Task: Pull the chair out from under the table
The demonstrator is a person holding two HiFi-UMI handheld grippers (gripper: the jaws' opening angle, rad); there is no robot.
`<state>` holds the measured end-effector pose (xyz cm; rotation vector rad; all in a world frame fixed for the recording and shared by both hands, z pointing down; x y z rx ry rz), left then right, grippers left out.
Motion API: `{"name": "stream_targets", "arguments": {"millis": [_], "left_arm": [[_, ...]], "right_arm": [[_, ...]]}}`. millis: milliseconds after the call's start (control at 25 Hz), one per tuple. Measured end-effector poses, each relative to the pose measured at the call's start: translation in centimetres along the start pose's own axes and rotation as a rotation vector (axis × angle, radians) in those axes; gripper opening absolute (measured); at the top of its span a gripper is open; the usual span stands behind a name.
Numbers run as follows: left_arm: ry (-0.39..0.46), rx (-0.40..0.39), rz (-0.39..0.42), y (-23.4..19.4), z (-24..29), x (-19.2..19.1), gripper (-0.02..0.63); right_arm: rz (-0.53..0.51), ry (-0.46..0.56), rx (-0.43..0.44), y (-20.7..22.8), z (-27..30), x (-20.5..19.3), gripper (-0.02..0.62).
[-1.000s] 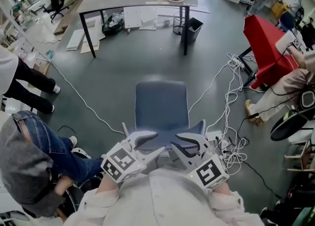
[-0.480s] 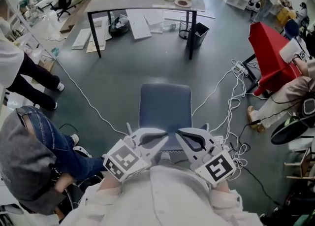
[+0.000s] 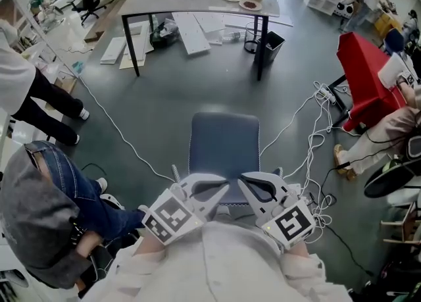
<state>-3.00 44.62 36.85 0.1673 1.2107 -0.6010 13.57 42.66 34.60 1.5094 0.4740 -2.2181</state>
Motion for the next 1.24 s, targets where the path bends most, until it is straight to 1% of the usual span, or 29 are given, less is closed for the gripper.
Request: {"name": "stream_targets", "arguments": {"millis": [120,200,280,440,520,640,800,1040,1240], "left_arm": [[0.002,-0.006,-0.009,-0.2,-0.1,0.0,0.014],[-0.004,-0.004,-0.008,-0.4,-0.5,-0.1,0.014],[-0.008,-0.003,-0.008,-0.6,-0.8,-0.1,0.014],[-0.029,-0.029,-0.019,-0.4,-0.2,-0.3,0.014],[-0.036,-0.041,-0.021,-0.3,0.2,-0.3,0.014],[-0.045,-0.047,-0.019,-0.4,0.6,-0.5,0.014],[-0.051,-0.052,-0.015,-0.3,0.7,-1.2,0.014],[-0.061,-0.051,-0.041,-0.4,0.9,-1.3,0.014],[-0.072,-0.057,-0.053,0.2,1.1,-2.2,0.014]], "right_arm": [[0.016,-0.009,-0.001,0.1,0.1,0.1,0.003],[0.038,-0.017,0.017,0.2,0.3,0.3,0.003],[0.038,-0.023,0.038,0.3,0.5,0.6,0.002],[0.004,-0.038,0.069,0.8,0.0,1.1,0.002],[-0.023,-0.052,0.099,1.1,-0.2,1.1,0.002],[-0.062,-0.082,0.144,1.4,-0.1,1.0,0.002],[-0.084,-0.116,0.173,1.1,-0.1,0.6,0.002],[-0.121,-0.137,0.187,0.8,0.2,0.6,0.002],[-0.121,-0.151,0.178,0.8,-0.3,-0.1,0.002]]}}
Point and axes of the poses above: the fingertips, and each gripper's own axes: z forward along the fingers, y to its right, x out of its top, the point moved 10 cm from there along -z, backward along the fingers, and after that the axes turned 5 degrees about -x, right-handed, at the moved point
